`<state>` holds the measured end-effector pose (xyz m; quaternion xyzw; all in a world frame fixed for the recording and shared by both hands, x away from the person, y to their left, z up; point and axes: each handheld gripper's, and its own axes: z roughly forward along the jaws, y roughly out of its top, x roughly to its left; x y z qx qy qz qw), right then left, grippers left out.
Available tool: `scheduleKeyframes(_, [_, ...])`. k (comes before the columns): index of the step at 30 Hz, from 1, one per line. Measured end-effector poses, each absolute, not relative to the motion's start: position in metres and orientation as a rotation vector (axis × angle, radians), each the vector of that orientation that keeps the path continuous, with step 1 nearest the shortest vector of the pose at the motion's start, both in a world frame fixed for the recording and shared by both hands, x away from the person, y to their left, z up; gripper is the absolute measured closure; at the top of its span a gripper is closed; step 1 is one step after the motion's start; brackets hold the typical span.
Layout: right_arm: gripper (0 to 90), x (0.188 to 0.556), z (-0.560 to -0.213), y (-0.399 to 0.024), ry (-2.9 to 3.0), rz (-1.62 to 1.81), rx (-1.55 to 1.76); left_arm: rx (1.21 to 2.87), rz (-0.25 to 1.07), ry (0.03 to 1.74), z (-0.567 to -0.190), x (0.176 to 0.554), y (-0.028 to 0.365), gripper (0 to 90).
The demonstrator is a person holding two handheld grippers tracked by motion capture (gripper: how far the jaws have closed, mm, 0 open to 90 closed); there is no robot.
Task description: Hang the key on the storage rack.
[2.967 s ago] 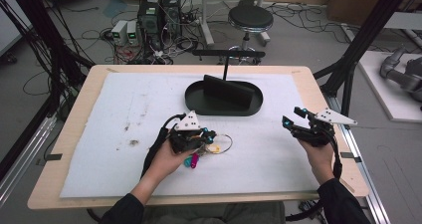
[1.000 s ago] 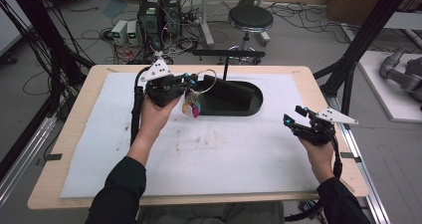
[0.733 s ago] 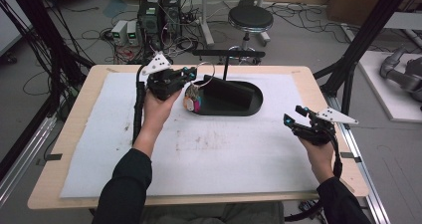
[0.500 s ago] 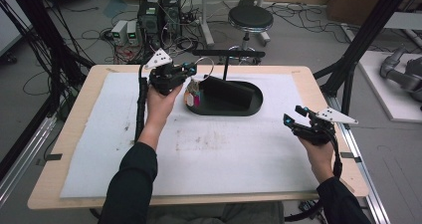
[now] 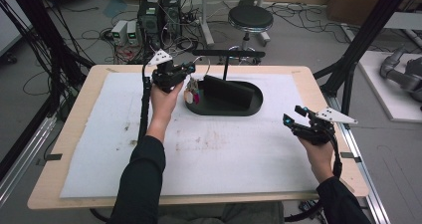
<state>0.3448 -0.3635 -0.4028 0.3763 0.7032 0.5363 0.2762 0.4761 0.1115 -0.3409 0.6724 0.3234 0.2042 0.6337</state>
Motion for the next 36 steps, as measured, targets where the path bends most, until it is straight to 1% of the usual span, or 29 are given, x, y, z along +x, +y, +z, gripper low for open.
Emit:
scheduleKeyframes(9, [36.0,0.345,-0.403,-0.364,1.894,1.441,1.015,1.507,0.444,0.797,-0.349,0.484,0.119,86.7])
scheduleKeyframes(17, [36.0,0.345,-0.403,-0.364,1.894,1.44,1.014,1.528,0.452,0.808,-0.352,0.486,0.114,86.6])
scheduleKeyframes(27, [36.0,0.345,-0.403,-0.364,1.899,1.441,1.014,1.598,0.497,0.817,-0.355,0.485,0.108,84.8])
scheduleKeyframes(30, [36.0,0.345,-0.403,-0.363,1.899,1.441,1.017,1.606,0.507,0.82,-0.358,0.483,0.108,82.5])
scheduleKeyframes(31, [36.0,0.345,-0.403,-0.363,1.899,1.442,1.017,1.609,0.518,0.822,-0.358,0.482,0.108,80.5])
scheduleKeyframes(34, [36.0,0.345,-0.404,-0.363,1.903,1.439,1.014,1.62,0.55,0.825,-0.358,0.477,0.11,73.8])
scheduleKeyframes(36, [36.0,0.346,-0.404,-0.364,1.901,1.439,1.009,1.625,0.58,0.833,-0.356,0.473,0.111,65.6])
